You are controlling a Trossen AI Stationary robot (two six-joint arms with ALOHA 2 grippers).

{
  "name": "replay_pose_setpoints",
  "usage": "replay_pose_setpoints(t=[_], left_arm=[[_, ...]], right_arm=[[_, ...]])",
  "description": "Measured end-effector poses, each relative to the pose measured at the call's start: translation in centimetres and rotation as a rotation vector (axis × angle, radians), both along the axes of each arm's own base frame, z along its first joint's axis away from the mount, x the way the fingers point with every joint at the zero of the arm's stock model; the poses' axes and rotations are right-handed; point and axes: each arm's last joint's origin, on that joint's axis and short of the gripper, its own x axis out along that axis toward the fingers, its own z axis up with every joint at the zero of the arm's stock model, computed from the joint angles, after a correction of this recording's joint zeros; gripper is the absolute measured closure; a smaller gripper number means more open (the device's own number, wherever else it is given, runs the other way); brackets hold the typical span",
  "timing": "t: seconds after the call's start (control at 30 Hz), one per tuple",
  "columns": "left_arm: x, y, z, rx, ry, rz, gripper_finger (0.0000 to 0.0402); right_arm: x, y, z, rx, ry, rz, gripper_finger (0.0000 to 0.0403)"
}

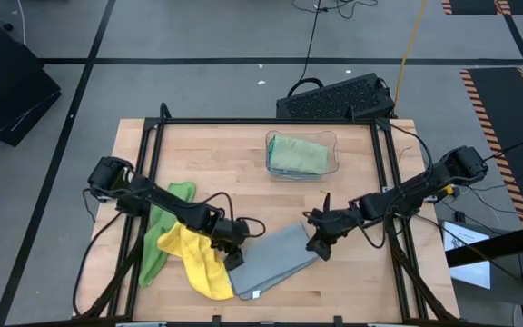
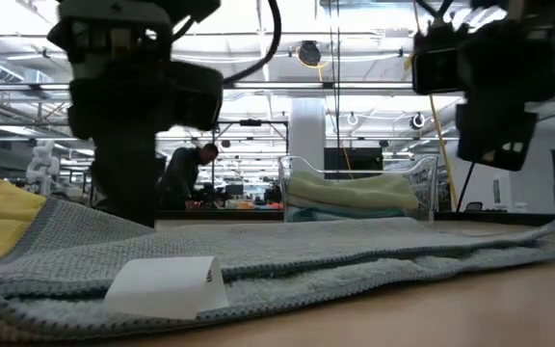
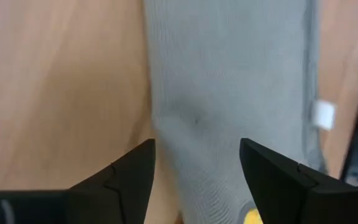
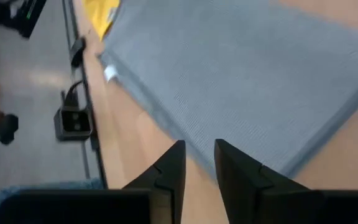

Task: Fold microfiber towels
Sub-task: Fold the gray towel

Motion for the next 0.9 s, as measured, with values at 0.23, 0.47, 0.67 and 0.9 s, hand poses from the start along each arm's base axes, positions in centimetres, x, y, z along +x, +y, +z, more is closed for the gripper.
replay_pose_setpoints(t=[0.23,0.47,0.67,0.9], left_arm=[[-0.1,0.0,-0.5,0.087,-0.003,-0.031,0.0225],[1.2,0.1,0.2,0.166,-0.204,-0.115,0.0301],[1.5,1.9,1.5,0.164,-0.159,-0.015,0.0292],[2.2,3.6,5.0,0.145,-0.182,0.098,0.0273]], right_arm=[[0.5,-1.5,0.1,-0.006,-0.007,-0.056,0.0281],[1.2,-2.4,0.5,0.025,-0.066,-0.108,0.0265],[2.3,-2.2,-1.0,-0.015,-0.082,-0.058,0.0316],[2.7,-1.9,-5.1,-0.035,0.086,0.008,0.0397]])
